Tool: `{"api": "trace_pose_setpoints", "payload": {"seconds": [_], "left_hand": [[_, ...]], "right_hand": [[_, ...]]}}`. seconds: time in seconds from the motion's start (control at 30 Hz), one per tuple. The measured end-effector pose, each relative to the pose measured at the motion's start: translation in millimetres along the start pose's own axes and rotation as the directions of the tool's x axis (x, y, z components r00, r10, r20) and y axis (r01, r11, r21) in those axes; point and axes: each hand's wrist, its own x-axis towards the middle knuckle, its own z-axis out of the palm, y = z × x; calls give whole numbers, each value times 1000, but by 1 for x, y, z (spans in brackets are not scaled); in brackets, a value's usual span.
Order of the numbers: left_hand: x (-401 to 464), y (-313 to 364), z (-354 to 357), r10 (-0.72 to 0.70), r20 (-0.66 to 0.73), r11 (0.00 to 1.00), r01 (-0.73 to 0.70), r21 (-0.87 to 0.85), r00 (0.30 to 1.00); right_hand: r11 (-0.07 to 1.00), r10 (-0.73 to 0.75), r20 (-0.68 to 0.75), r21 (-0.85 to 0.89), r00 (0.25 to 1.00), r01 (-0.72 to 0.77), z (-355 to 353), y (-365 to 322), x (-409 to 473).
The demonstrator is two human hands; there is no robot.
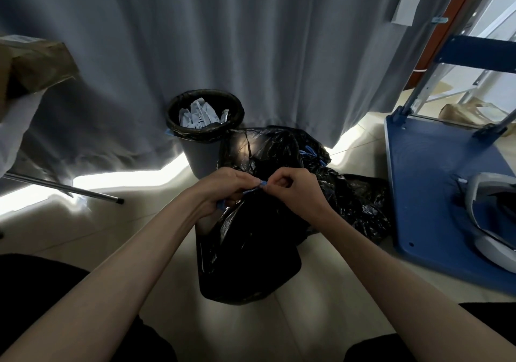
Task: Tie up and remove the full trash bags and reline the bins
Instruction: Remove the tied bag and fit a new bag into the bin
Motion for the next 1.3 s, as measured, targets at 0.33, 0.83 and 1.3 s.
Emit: {"api": "trace_pose_setpoints", "payload": {"seconds": [0.33, 0.83, 1.3], "left_hand": [[3, -5, -1, 7, -29, 997, -5, 80, 1000], [7, -3, 11, 276, -217, 920, -192, 342, 936], [12, -7, 0, 268, -51, 938, -249, 243, 962]], "right_hand": [[998, -61, -50, 16, 997, 62, 5, 1, -2], [990, 142, 38, 4, 989, -142, 0, -6, 1], [794, 282, 379, 424, 881, -436, -9, 5, 6]]}}
